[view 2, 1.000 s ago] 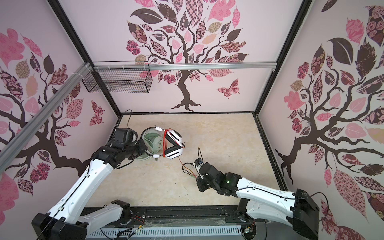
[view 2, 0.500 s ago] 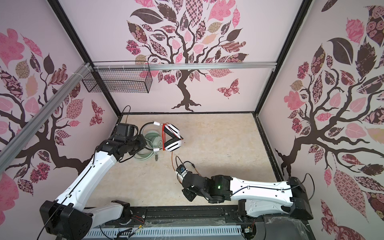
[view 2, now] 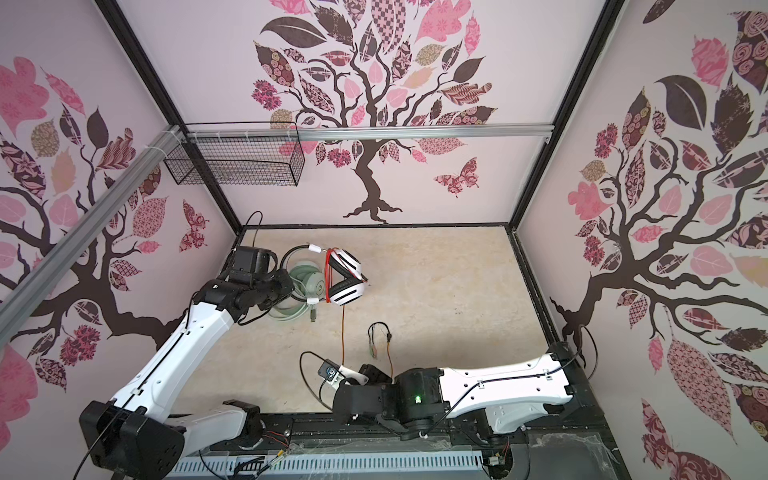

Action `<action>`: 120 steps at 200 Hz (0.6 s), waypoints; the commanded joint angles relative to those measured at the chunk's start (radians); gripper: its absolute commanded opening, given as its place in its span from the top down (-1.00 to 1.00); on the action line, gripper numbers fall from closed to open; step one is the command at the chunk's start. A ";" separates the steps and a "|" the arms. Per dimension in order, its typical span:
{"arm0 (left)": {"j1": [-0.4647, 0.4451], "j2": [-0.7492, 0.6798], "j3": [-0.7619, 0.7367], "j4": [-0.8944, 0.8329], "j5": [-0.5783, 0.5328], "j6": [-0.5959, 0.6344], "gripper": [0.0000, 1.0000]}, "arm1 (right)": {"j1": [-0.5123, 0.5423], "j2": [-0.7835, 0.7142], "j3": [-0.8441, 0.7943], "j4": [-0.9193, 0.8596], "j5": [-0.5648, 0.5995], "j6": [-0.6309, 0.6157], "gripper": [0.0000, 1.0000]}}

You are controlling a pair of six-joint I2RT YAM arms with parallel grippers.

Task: Wrap the headphones
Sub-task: 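Draw the red cable down toward the robot with the right gripper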

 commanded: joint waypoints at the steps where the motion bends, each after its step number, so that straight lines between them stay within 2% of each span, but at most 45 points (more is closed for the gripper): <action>1: 0.003 -0.019 0.009 0.066 0.015 -0.017 1.00 | 0.037 0.045 0.085 -0.090 0.098 -0.027 1.00; 29: 0.002 -0.018 0.009 0.066 0.033 -0.024 1.00 | 0.056 0.049 0.107 -0.070 0.135 -0.052 1.00; 54: 0.002 -0.022 0.018 0.088 0.164 -0.043 1.00 | 0.056 0.021 0.029 0.007 0.171 -0.071 1.00; 75: 0.003 -0.030 0.021 0.124 0.248 -0.089 1.00 | 0.056 0.009 -0.011 0.070 0.121 -0.089 1.00; 102: 0.002 -0.015 0.038 0.182 0.423 -0.141 1.00 | 0.055 0.035 -0.067 0.152 0.069 -0.107 1.00; 120: 0.003 -0.027 0.050 0.209 0.470 -0.162 1.00 | 0.056 0.073 -0.105 0.185 0.044 -0.114 1.00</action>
